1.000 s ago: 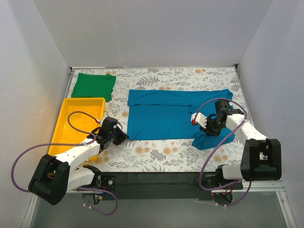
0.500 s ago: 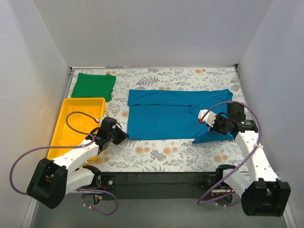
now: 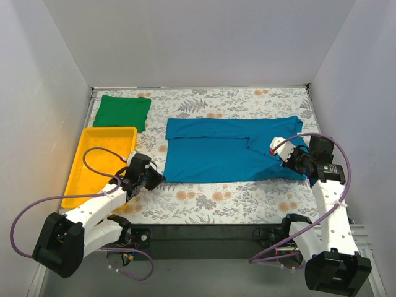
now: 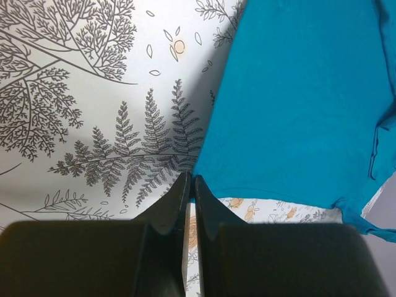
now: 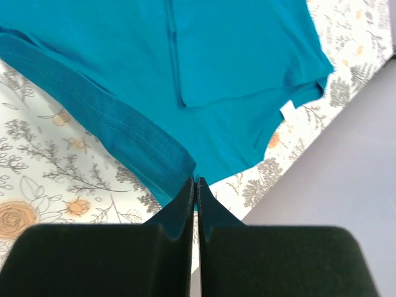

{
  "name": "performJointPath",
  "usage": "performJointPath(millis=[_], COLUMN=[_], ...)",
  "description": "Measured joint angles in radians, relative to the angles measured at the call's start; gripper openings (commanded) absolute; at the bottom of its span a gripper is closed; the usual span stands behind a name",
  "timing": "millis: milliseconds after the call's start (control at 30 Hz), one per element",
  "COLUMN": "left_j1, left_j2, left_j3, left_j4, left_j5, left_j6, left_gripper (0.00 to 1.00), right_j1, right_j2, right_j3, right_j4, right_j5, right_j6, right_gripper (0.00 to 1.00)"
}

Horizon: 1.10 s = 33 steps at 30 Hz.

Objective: Fold and stack the t-shirts
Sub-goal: Fold the tshirt

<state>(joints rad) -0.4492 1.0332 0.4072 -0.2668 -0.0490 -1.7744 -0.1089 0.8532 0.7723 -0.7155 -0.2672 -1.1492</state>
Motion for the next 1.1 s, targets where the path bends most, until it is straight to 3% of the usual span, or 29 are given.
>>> performJointPath(millis=[367, 1100], left_j1=[0.000, 0.030], left_j2=[0.062, 0.323], left_j3=[0.063, 0.296], left_j4=[-0.026, -0.026], left_j5=[-0.021, -0.068], left_j6=[0.006, 0.073], left_gripper=[0.00, 0.00], right_j1=[-0.103, -0.133], right_j2=[-0.004, 0.148], right_j3=[0.035, 0.130], right_j4=[0.095, 0.256], right_j5=[-0.026, -0.111], right_j6=[0.011, 0.058], right_gripper=[0.01, 0.01])
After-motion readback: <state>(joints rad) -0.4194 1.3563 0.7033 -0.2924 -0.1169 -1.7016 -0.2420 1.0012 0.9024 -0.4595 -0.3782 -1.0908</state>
